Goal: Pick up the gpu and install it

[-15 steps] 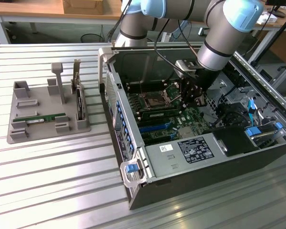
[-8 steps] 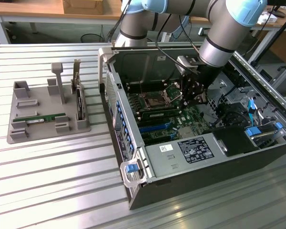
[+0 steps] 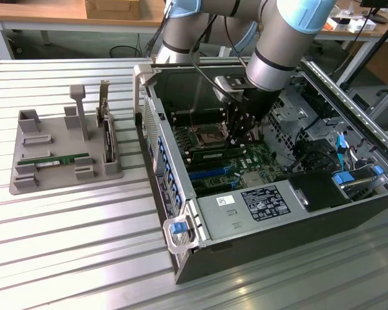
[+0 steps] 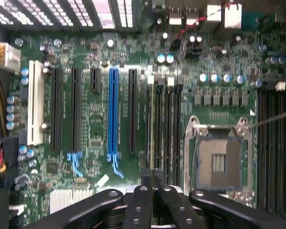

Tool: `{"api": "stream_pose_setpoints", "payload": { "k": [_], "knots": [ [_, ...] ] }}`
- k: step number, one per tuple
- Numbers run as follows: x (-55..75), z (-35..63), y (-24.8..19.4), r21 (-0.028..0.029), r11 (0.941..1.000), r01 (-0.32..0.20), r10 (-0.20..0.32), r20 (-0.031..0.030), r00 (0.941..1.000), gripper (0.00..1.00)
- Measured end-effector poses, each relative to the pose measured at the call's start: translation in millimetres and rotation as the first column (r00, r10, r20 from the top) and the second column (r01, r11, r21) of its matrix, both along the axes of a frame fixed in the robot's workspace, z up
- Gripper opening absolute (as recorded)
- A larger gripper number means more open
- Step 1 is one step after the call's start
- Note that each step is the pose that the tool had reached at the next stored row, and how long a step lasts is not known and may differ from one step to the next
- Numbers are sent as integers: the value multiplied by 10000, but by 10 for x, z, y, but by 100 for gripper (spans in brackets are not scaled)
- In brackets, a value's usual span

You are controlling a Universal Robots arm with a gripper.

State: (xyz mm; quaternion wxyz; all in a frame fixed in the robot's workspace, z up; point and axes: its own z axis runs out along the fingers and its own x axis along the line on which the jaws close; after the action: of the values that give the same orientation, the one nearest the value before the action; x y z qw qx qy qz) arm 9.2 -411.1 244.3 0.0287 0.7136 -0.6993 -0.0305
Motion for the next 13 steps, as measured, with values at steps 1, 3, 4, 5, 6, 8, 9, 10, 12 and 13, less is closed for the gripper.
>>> {"api": "stream_pose_setpoints", "payload": {
  "k": [1,3,4,5,6,8,9,10,12,13],
  "knots": [
    [-65,-1,0,0,10000,2,-2,13,10000,10],
    [-206,-3,0,-1,10000,2,-2,41,10000,10],
    [-292,-7,0,0,10000,0,0,54,10000,10],
    [-404,-13,0,3,10000,0,0,69,10000,10],
    [-481,-16,0,2,10000,1,-1,79,10000,10],
    [-613,-35,-2,5,10000,1,-1,85,10000,10],
    [-637,-43,-2,5,10000,1,-1,84,10000,10],
    [-652,-49,-3,7,10000,1,-1,84,10000,10],
    [-670,-66,-6,14,10000,1,-1,85,10000,10],
    [-672,-74,-7,13,10000,1,-1,84,10000,10]
  ]
}}
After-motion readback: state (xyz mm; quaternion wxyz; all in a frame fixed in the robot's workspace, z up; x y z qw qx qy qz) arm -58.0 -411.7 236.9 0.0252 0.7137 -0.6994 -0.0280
